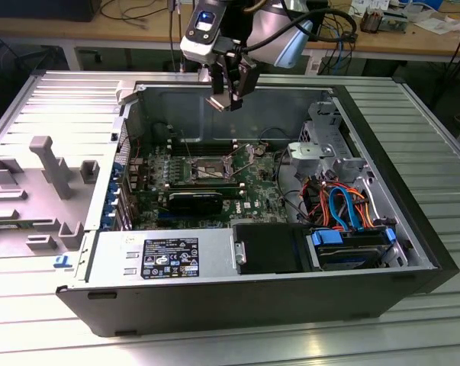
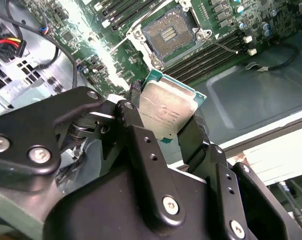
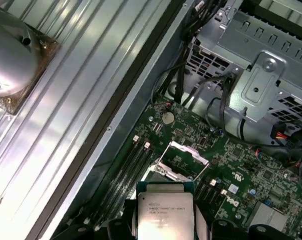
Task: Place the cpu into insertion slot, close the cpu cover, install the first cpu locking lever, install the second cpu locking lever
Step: 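Place the cpu into insertion slot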
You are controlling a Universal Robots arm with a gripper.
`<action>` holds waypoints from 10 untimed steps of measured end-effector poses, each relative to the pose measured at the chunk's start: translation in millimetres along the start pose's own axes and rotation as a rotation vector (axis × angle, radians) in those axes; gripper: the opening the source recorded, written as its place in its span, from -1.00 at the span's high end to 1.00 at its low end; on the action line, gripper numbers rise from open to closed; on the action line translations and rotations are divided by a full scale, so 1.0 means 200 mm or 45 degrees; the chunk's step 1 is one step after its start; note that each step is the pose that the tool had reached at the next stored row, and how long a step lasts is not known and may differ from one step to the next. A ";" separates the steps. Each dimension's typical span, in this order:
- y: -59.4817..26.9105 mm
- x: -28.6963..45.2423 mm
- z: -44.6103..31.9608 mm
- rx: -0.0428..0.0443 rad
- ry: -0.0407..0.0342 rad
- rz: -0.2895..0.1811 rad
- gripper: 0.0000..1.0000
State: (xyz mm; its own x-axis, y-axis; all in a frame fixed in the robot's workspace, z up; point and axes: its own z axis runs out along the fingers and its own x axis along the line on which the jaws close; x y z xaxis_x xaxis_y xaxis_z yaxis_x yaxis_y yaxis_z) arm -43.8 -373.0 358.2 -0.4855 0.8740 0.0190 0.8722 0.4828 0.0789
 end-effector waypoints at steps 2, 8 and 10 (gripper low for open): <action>-0.001 0.000 0.008 0.001 -0.0031 0.053 -0.09; -0.001 0.000 0.009 0.001 -0.0034 0.057 -0.09; -0.001 0.000 0.009 0.001 -0.0035 0.058 -0.09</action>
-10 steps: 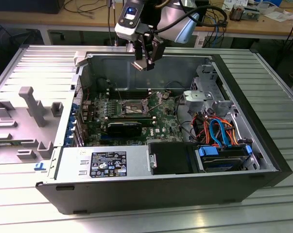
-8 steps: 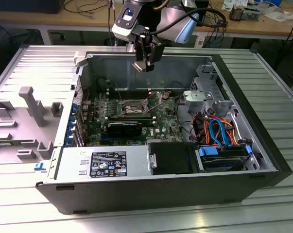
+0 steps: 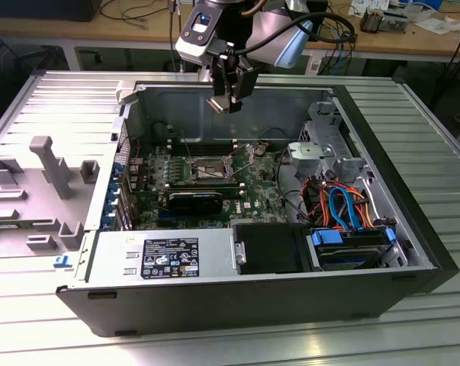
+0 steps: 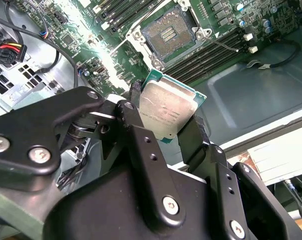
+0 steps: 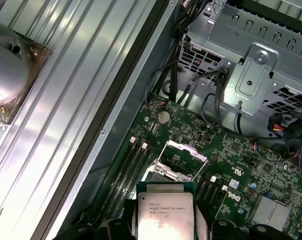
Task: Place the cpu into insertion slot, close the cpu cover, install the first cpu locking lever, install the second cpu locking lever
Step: 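Place the cpu into insertion slot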
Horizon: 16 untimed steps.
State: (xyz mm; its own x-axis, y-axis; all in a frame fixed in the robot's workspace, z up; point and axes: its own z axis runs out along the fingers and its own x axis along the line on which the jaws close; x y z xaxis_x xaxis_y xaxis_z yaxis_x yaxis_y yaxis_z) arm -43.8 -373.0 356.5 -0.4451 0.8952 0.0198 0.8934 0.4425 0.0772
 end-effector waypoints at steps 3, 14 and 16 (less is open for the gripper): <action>0.000 0.000 0.000 0.000 0.0000 0.001 -0.09; 0.000 0.000 0.000 0.000 -0.0005 0.007 -0.09; 0.000 0.000 0.000 0.000 -0.0007 0.008 -0.09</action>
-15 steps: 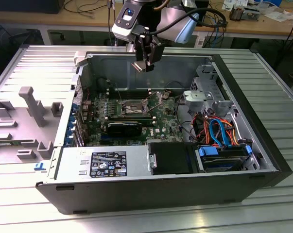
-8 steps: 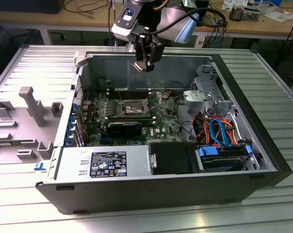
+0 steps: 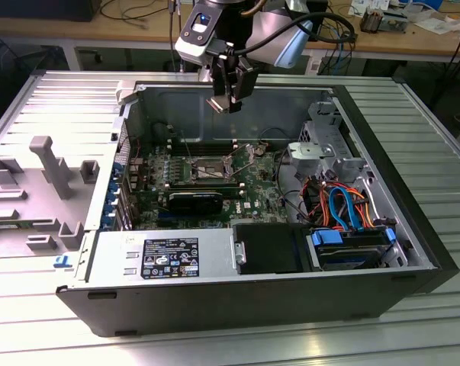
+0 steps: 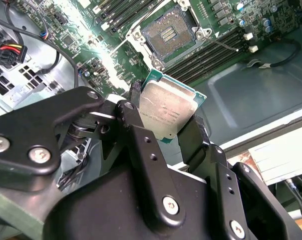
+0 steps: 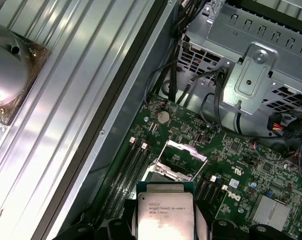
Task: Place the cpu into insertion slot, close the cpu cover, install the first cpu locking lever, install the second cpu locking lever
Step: 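Place the cpu into insertion slot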
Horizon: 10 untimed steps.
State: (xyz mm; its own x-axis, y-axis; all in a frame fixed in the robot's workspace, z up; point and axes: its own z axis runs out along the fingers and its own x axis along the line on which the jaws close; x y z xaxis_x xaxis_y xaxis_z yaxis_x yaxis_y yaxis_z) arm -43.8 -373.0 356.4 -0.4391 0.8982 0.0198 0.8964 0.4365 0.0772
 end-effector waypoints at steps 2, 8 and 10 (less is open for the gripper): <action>0.000 0.000 0.000 0.000 0.0000 0.001 -0.09; 0.000 0.000 0.000 0.000 -0.0002 0.003 -0.09; 0.000 0.000 0.001 0.000 -0.0005 0.007 -0.09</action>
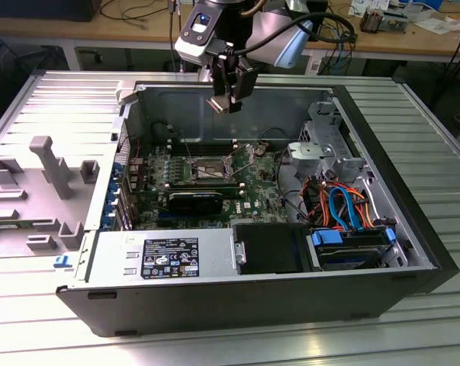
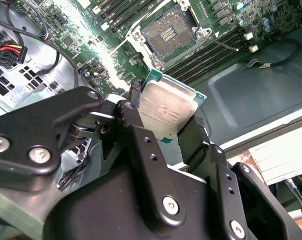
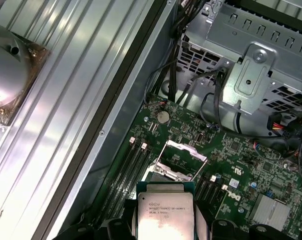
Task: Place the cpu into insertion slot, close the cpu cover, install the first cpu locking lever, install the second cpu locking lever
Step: 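Place the cpu into insertion slot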
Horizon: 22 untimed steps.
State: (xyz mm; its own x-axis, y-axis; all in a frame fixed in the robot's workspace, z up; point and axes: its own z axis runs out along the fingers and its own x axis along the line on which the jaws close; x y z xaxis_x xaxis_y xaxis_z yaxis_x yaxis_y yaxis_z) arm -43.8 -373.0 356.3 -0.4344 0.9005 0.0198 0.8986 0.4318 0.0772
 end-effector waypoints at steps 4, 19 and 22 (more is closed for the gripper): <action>0.000 0.000 0.003 -0.001 -0.0037 0.049 -0.09; -0.005 -0.009 0.009 -0.002 -0.0095 0.122 -0.09; -0.005 -0.009 0.009 -0.002 -0.0094 0.122 -0.09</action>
State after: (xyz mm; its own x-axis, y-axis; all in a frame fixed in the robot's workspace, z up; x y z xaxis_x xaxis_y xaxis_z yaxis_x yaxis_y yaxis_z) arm -43.9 -374.9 354.4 -0.3459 0.9380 0.0199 0.9360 0.3435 0.0772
